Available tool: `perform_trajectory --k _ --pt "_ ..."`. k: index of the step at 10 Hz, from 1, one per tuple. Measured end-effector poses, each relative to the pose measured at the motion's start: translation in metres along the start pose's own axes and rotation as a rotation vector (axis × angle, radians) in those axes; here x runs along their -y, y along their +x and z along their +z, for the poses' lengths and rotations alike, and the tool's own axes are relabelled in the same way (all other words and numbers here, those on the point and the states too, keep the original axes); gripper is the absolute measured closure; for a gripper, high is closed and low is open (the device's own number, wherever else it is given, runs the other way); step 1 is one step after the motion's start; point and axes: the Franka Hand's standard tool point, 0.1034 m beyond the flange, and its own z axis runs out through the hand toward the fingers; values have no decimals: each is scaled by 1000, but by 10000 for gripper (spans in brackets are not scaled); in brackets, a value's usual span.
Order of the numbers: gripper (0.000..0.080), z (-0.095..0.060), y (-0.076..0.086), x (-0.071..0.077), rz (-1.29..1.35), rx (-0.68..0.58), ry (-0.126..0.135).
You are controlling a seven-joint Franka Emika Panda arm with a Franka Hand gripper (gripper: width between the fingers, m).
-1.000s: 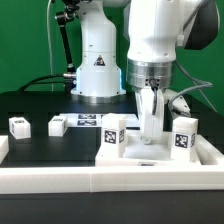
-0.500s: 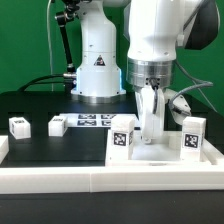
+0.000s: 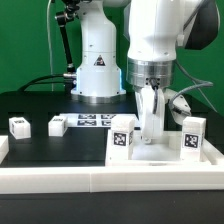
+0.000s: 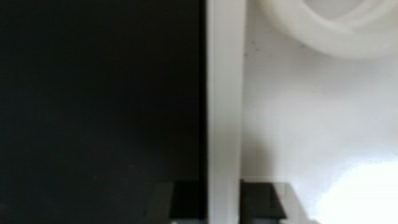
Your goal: Assemble square table
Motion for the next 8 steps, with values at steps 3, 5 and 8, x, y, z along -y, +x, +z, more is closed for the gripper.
perform_trajectory --k 3,5,8 --pt "720 0 1 1 -90 -1 4" --pt "720 -2 21 4 -312 -7 6" --pt "716 2 47 -2 -495 -6 -18"
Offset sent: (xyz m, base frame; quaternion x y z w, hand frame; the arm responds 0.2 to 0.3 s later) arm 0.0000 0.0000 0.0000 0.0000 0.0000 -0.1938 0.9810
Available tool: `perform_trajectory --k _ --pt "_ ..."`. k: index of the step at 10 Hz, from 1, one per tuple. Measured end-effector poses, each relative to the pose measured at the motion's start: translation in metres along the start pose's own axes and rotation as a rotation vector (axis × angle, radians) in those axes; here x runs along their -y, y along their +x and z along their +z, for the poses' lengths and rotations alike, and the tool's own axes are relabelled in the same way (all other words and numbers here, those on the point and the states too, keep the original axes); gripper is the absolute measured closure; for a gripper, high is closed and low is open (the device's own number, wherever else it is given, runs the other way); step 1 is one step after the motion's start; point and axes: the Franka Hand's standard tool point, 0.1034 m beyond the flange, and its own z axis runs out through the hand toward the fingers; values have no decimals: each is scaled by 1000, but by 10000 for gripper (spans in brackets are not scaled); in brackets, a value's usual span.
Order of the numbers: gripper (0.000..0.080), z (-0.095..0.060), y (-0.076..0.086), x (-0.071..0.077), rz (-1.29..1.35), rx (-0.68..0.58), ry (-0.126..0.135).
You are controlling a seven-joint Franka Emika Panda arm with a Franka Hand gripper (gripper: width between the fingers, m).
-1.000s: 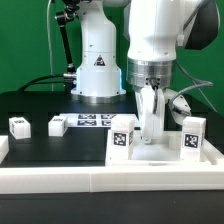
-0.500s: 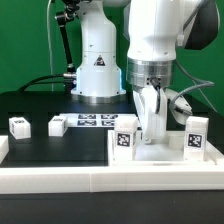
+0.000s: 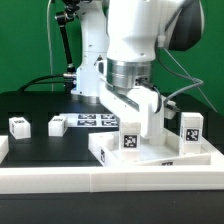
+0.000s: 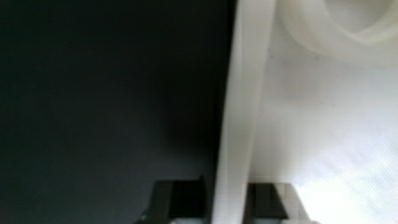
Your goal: Assemble square table
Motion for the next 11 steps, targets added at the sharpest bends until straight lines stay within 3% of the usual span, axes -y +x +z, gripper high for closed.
perform_trajectory --k 5,11 --pt "716 -2 26 -12 -281 -16 -3" --pt "716 -6 45 -12 -577 -52 11"
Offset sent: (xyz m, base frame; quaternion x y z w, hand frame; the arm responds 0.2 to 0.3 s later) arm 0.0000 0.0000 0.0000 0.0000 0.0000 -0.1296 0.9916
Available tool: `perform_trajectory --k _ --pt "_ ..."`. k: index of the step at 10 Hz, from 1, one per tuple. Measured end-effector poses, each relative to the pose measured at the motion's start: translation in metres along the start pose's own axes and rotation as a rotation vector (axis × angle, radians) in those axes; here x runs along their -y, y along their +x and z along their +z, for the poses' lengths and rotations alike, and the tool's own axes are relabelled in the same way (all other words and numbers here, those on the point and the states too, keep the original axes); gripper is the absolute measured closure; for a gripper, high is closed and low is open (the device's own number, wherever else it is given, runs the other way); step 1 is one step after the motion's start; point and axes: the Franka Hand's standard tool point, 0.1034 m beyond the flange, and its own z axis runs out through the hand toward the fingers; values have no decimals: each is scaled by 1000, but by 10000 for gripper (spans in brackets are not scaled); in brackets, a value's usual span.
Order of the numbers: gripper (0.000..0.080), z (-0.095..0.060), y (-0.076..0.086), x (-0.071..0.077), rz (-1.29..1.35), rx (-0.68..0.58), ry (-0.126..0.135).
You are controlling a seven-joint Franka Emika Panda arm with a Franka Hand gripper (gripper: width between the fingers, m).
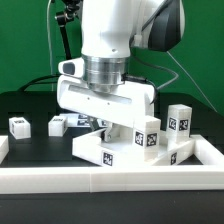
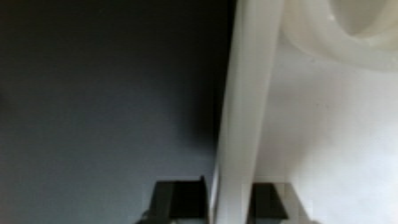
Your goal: Assemble square table
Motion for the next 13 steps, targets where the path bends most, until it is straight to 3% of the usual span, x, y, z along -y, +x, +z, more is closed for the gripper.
perform_trajectory --k 5,9,13 --pt "720 -1 4 -3 -308 -7 -6" --pt "730 -8 12 8 -567 -18 -31" --pt "734 -8 15 2 -778 -15 -49"
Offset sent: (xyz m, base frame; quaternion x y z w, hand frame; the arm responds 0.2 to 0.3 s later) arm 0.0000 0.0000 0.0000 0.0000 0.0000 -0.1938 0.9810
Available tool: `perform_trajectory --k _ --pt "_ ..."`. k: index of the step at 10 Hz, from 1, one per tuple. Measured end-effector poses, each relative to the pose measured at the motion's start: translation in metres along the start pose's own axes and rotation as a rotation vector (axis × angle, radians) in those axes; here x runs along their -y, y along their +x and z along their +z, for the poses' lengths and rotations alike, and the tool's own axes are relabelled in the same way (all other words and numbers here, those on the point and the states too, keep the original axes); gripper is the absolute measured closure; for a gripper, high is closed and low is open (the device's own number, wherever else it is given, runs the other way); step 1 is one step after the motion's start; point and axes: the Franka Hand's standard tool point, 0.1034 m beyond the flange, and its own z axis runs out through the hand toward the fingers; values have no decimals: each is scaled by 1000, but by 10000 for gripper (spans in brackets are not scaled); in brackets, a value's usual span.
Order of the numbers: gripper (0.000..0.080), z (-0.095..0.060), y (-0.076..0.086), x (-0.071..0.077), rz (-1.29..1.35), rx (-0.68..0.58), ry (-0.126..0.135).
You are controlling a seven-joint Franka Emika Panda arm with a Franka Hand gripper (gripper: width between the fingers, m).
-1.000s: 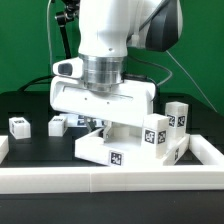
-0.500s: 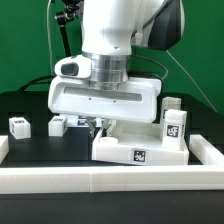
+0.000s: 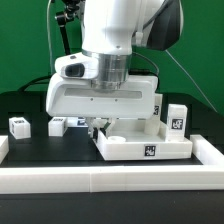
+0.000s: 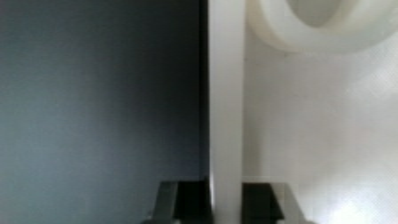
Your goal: Assemble square table
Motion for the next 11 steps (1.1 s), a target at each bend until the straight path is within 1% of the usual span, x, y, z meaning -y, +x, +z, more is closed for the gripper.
perform_trajectory --k 2,4,6,8,11 --pt "736 0 0 -2 -127 5 -11" --pt "736 -5 9 3 -216 4 -29" --pt "736 -14 24 2 -343 3 -88" --pt "737 -12 20 -3 -472 12 -94" --pt "737 -11 20 -5 -652 27 -103"
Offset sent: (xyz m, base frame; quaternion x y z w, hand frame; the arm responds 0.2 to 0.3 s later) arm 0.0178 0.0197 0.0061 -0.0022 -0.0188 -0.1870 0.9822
